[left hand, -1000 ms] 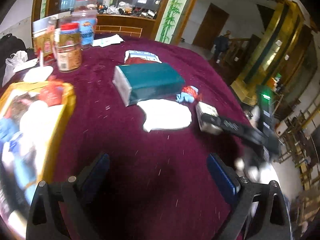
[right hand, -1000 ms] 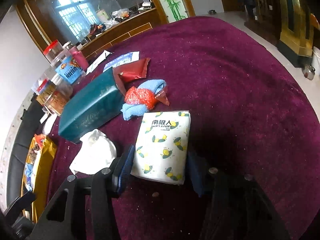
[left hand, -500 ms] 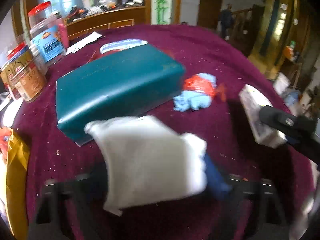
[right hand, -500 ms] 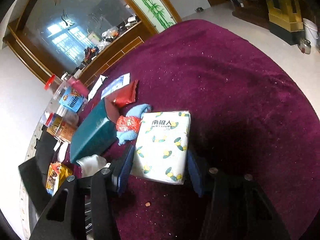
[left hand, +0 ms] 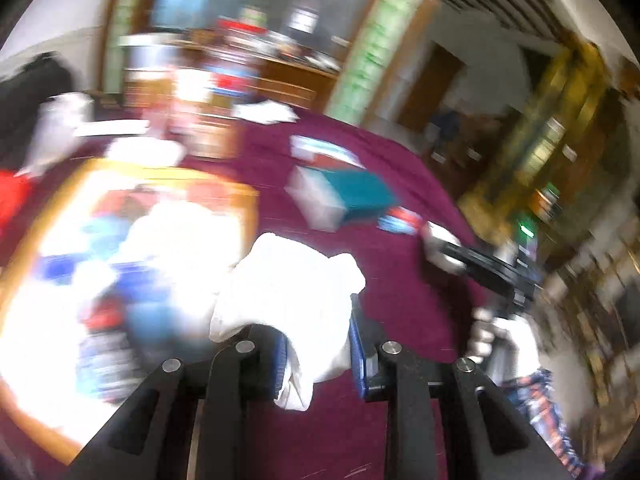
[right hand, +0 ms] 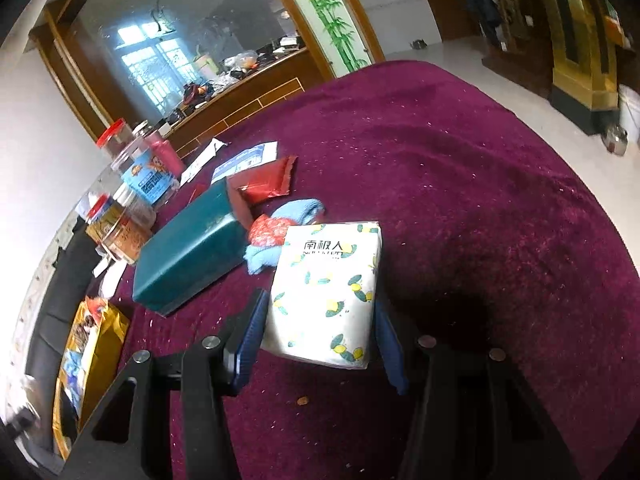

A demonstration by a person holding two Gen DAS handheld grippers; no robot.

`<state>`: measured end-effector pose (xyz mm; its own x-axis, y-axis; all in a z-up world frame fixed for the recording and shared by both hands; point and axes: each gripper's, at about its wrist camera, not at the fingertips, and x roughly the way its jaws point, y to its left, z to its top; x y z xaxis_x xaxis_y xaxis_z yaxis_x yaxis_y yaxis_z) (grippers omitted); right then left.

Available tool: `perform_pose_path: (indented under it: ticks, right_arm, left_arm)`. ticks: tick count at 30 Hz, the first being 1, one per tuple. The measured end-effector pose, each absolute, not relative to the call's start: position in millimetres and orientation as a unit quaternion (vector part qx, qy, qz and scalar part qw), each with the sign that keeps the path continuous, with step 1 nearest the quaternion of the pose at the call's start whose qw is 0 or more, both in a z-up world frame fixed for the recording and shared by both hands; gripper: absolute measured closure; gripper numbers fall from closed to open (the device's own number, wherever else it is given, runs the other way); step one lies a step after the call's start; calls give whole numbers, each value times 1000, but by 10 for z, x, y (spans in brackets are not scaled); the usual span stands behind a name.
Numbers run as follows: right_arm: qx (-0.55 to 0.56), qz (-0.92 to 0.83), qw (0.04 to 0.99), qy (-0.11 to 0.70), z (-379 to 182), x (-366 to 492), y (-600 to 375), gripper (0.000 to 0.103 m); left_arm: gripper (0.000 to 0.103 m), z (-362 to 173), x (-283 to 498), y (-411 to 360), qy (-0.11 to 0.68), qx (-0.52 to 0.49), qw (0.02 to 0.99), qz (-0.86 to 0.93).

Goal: Organize soft objects
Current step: 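Carry white cloth into tray with left tool while right tool drops patterned pack there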

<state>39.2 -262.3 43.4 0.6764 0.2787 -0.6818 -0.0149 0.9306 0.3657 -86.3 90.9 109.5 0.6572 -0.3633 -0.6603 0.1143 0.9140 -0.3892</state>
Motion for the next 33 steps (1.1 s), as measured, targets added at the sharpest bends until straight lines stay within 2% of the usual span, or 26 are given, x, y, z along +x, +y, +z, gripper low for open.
perform_pose_path:
  ticks: [4, 7, 8, 9, 11, 15, 19, 25, 30, 33]
  right_arm:
    - [136, 93, 907, 389, 551, 196, -2355, 52]
    - [134, 131, 898, 399, 645, -29, -2050, 52]
    - [130, 147, 894, 403, 682, -104, -1925, 52]
    - [123, 161, 891, 405, 730, -178, -1784, 52]
    - [99, 196, 887, 407, 856, -350, -1419, 52]
    - [52, 272, 868, 412, 1028, -672, -716, 52]
    - [-13, 376, 827, 418, 1092, -1108, 142, 52]
    - [-77, 467, 762, 442, 871, -1495, 1090, 51]
    - [-71, 471, 728, 493, 507, -1334, 1450, 51]
    - [-103, 420, 764, 480, 466, -1221, 1429, 51]
  left_arm:
    - [76, 1053, -1202, 1862, 387, -177, 905, -23]
    - [64, 870, -1216, 2374, 404, -189, 895, 31]
    - [57, 820, -1164, 2479, 407, -179, 895, 44]
    - [43, 779, -1102, 2553, 411, -174, 893, 52]
    - [29, 671, -897, 2701, 418, -174, 889, 64]
    - [29, 434, -576, 2995, 432, -224, 872, 54]
    - [28, 504, -845, 3137, 399, -288, 869, 40]
    - [26, 669, -1414, 3267, 358, -294, 885, 45]
    - [24, 760, -1765, 3363, 325, -292, 897, 66]
    - [24, 774, -1842, 3329, 321, -277, 903, 70]
